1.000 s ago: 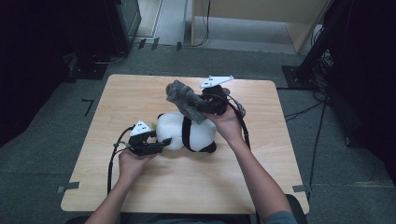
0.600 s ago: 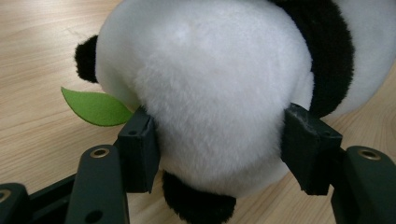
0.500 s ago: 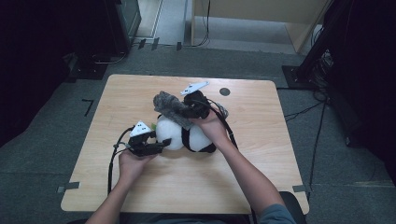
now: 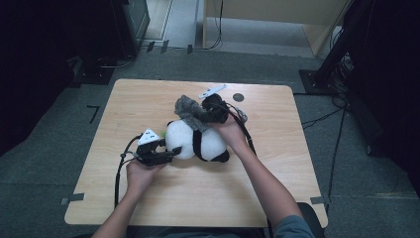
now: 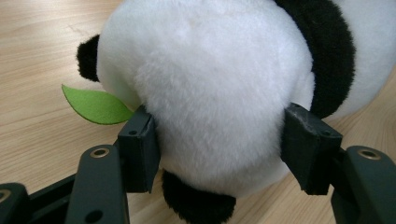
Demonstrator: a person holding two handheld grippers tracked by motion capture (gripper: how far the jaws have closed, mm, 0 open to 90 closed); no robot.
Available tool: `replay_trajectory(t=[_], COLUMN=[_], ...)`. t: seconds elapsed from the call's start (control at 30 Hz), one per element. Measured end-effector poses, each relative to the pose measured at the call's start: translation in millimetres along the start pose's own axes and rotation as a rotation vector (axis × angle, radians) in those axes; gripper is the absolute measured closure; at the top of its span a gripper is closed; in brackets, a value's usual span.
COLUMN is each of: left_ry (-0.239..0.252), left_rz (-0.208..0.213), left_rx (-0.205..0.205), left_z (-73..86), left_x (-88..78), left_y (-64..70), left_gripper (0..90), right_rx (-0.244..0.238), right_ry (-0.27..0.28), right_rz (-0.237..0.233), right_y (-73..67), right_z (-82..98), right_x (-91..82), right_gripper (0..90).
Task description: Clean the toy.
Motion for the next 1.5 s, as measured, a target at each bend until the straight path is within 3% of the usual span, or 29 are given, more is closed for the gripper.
replay_trajectory(t=[0.23,0.73,1.0,1.17,1.2,1.37,1.5], left_ry=[0.001,-0.002,-0.011,-0.007,-0.007,-0.002,-0.004], left_rz=[-0.003,0.001,0.003,0.002,0.004,0.003,-0.001], left_rx=[-0.007,-0.021,-0.022,-0.025,-0.024,-0.027,-0.016], left_z=[-0.5,-1.0,-0.1,0.1,0.2,0.1,0.1], left_x=[0.3,0.3,-0.3,-0.2,-0.2,0.0,0.1], left_y=[0.6,-0.2,-0.8,-0.8,-0.9,-0.7,0.0], left_gripper=[35.8,35.8,35.3,35.3,35.2,34.8,34.6], right_rx=[0.033,0.156,0.156,0.158,0.15,0.147,0.113], right_ry=[-0.006,0.002,-0.03,-0.01,0.016,0.071,0.098], right_rz=[0.017,0.069,0.133,0.144,0.145,0.116,0.084], right_y=[17.9,60.2,75.3,75.2,73.0,62.0,47.1], right_z=[6.1,26.9,37.3,33.1,27.9,15.0,-0.2], right_x=[-7.8,-38.2,-53.4,-62.6,-66.6,-70.1,-68.5], right_gripper=[74.2,74.4,74.5,74.5,74.4,74.1,74.2])
Point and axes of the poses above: each handheld gripper's, and its own axes: x roughly forward along the jaws, z roughly out of its underside, y roughly to its right, the point moved 7 cm from there along x, roughly forward along the jaws, and after that the axes turned 10 degrees about y, right-handed, at the moved point
